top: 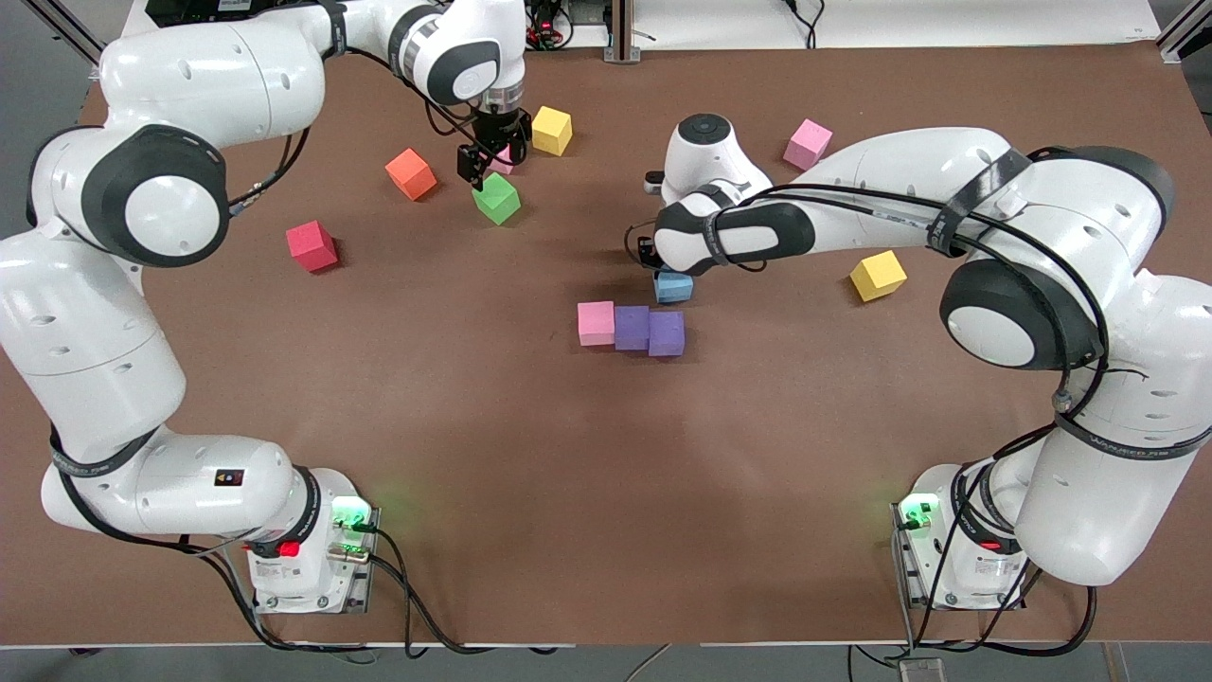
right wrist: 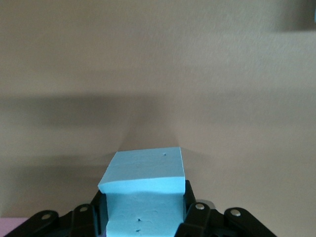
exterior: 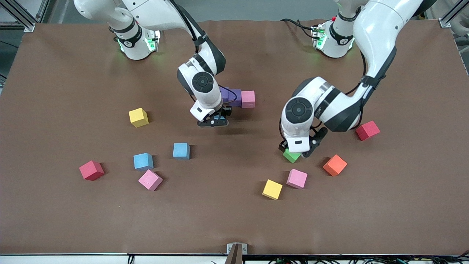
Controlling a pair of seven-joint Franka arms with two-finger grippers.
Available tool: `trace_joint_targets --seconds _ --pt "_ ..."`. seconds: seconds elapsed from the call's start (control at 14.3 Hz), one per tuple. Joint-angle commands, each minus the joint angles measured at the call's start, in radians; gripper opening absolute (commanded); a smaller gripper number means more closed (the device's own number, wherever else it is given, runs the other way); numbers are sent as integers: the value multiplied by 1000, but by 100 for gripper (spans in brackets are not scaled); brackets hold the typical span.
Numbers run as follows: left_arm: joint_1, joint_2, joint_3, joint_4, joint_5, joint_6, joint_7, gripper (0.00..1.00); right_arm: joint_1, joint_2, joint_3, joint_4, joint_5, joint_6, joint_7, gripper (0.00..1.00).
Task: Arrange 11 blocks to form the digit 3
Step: 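Grasp the green block with the left gripper while the right gripper places blue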
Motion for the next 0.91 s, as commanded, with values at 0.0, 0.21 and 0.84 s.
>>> trace_joint_targets --seconds 0.0,0.21,0.84 --pt "7 43 -4 34 29 23 95 98 39 -24 0 -57 26 11 72 25" --pt "57 73 5 51 30 49 214 97 47 -24 0 -60 26 5 72 25" --pt "96 100 11 -45 34 198 108 98 58 -36 0 -77 26 2 66 31"
